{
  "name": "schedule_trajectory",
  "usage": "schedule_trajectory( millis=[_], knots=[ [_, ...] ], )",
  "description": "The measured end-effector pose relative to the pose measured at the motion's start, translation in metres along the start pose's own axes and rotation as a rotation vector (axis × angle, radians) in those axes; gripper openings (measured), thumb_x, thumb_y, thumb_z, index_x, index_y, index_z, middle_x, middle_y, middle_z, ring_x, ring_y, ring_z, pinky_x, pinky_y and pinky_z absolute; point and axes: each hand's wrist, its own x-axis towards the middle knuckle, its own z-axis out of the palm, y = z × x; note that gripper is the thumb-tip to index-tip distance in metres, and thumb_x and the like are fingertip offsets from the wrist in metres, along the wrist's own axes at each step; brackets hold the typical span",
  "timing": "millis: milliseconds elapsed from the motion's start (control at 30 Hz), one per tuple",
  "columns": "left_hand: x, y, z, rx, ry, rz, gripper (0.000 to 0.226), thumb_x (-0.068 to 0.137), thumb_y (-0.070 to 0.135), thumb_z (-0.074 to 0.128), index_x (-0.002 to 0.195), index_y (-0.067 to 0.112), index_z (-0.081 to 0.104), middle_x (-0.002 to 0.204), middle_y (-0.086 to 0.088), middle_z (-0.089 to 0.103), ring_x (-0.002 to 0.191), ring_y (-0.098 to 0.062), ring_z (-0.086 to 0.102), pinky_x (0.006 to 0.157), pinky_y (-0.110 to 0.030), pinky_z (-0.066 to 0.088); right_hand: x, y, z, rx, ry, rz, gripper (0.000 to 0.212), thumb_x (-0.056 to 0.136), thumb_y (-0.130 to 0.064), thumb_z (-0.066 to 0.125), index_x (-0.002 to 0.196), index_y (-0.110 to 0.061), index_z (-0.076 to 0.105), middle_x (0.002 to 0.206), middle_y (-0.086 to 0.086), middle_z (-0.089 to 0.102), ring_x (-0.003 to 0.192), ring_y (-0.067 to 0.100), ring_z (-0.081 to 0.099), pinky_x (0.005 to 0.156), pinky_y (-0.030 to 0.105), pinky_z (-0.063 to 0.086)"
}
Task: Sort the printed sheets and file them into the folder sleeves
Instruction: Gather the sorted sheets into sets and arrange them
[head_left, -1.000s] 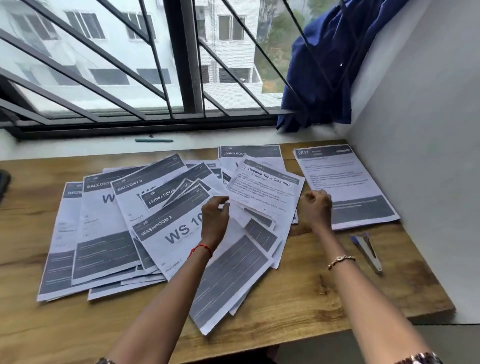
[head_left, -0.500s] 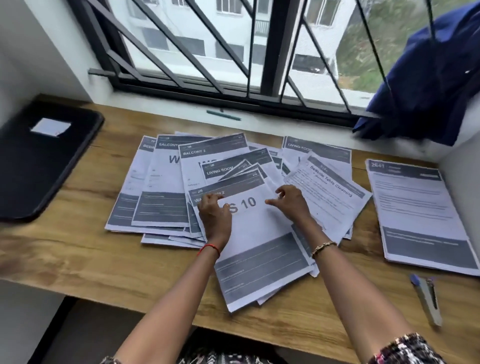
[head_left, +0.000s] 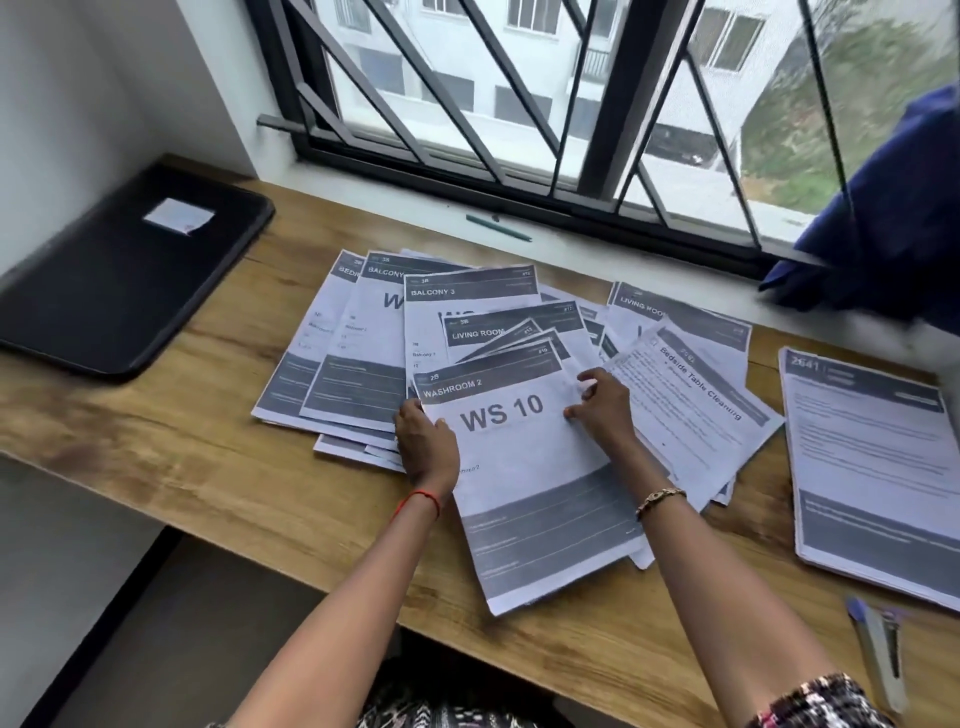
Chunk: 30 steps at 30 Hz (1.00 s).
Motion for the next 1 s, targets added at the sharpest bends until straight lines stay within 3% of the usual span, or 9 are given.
schedule_trajectory(
  millis=[67, 167, 300, 467, 667, 800, 933, 1000],
  knots=[
    [-0.001, 0.001, 0.000, -0.049, 0.018, -0.005, 0.022, 0.084, -0.001, 0.056, 0.105, -0.004, 0.052, 0.109, -0.023, 0.059, 0.104, -0.037, 0.053, 0.084, -0.041, 0.041, 0.000, 0.000, -0.004, 0.060, -0.006, 0.020, 0.043, 0.070, 0.009, 0.072, 0.111, 0.001, 0.061, 0.090, 0.014, 0.056, 0.081, 0.019, 0.052, 0.054, 0.016, 0.038],
    [-0.004, 0.004, 0.001, -0.047, 0.008, -0.007, 0.013, 0.088, 0.007, 0.057, 0.098, -0.002, 0.059, 0.098, -0.022, 0.065, 0.095, -0.037, 0.058, 0.077, -0.041, 0.047, 0.003, 0.002, -0.014, 0.079, 0.046, -0.008, 0.027, 0.078, 0.005, 0.067, 0.105, 0.005, 0.067, 0.099, 0.020, 0.067, 0.082, 0.017, 0.056, 0.068, 0.021, 0.039],
    [-0.010, 0.002, 0.004, -0.020, -0.037, -0.006, 0.020, 0.090, 0.013, 0.055, 0.078, 0.001, 0.065, 0.085, -0.022, 0.067, 0.085, -0.037, 0.062, 0.067, -0.036, 0.047, 0.010, 0.006, -0.035, 0.099, 0.174, 0.013, 0.019, 0.089, -0.005, 0.059, 0.103, 0.005, 0.068, 0.102, 0.020, 0.067, 0.088, 0.022, 0.060, 0.072, 0.022, 0.038],
    [-0.011, -0.002, 0.005, 0.031, -0.022, -0.053, 0.018, 0.088, 0.012, 0.059, 0.095, -0.004, 0.061, 0.106, -0.021, 0.060, 0.102, -0.037, 0.055, 0.079, -0.037, 0.044, 0.017, 0.012, -0.048, 0.095, 0.280, 0.067, 0.020, 0.091, -0.002, 0.053, 0.103, 0.006, 0.067, 0.104, 0.022, 0.067, 0.098, 0.033, 0.062, 0.073, 0.026, 0.040],
    [-0.010, -0.003, 0.004, 0.042, -0.076, -0.096, 0.017, 0.084, 0.013, 0.064, 0.088, -0.003, 0.061, 0.098, -0.024, 0.064, 0.098, -0.038, 0.058, 0.077, -0.039, 0.047, 0.016, 0.012, -0.041, 0.144, 0.261, 0.092, 0.020, 0.090, 0.001, 0.053, 0.102, 0.007, 0.067, 0.103, 0.022, 0.067, 0.088, 0.026, 0.060, 0.071, 0.026, 0.040],
    [-0.010, -0.001, 0.004, 0.014, -0.102, -0.104, 0.020, 0.082, 0.010, 0.068, 0.097, 0.000, 0.061, 0.098, -0.020, 0.065, 0.097, -0.035, 0.059, 0.080, -0.039, 0.050, 0.012, 0.009, -0.030, 0.123, 0.193, 0.082, 0.020, 0.090, 0.000, 0.052, 0.103, 0.008, 0.065, 0.104, 0.022, 0.066, 0.085, 0.024, 0.057, 0.071, 0.025, 0.038],
    [-0.009, -0.003, 0.006, -0.033, -0.096, -0.041, 0.019, 0.081, -0.001, 0.062, 0.100, 0.004, 0.059, 0.092, -0.015, 0.067, 0.089, -0.031, 0.062, 0.077, -0.039, 0.052, 0.007, 0.008, -0.025, 0.115, 0.148, 0.092, 0.016, 0.084, 0.000, 0.057, 0.094, 0.010, 0.065, 0.098, 0.023, 0.067, 0.081, 0.028, 0.058, 0.067, 0.029, 0.042],
    [-0.008, -0.002, 0.008, -0.058, -0.087, -0.009, 0.018, 0.082, -0.003, 0.057, 0.098, 0.004, 0.060, 0.091, -0.016, 0.068, 0.087, -0.031, 0.063, 0.076, -0.041, 0.053, 0.004, 0.005, -0.025, 0.116, 0.115, 0.107, 0.021, 0.080, 0.000, 0.064, 0.099, 0.009, 0.064, 0.100, 0.017, 0.065, 0.084, 0.026, 0.059, 0.071, 0.031, 0.047]
  ],
)
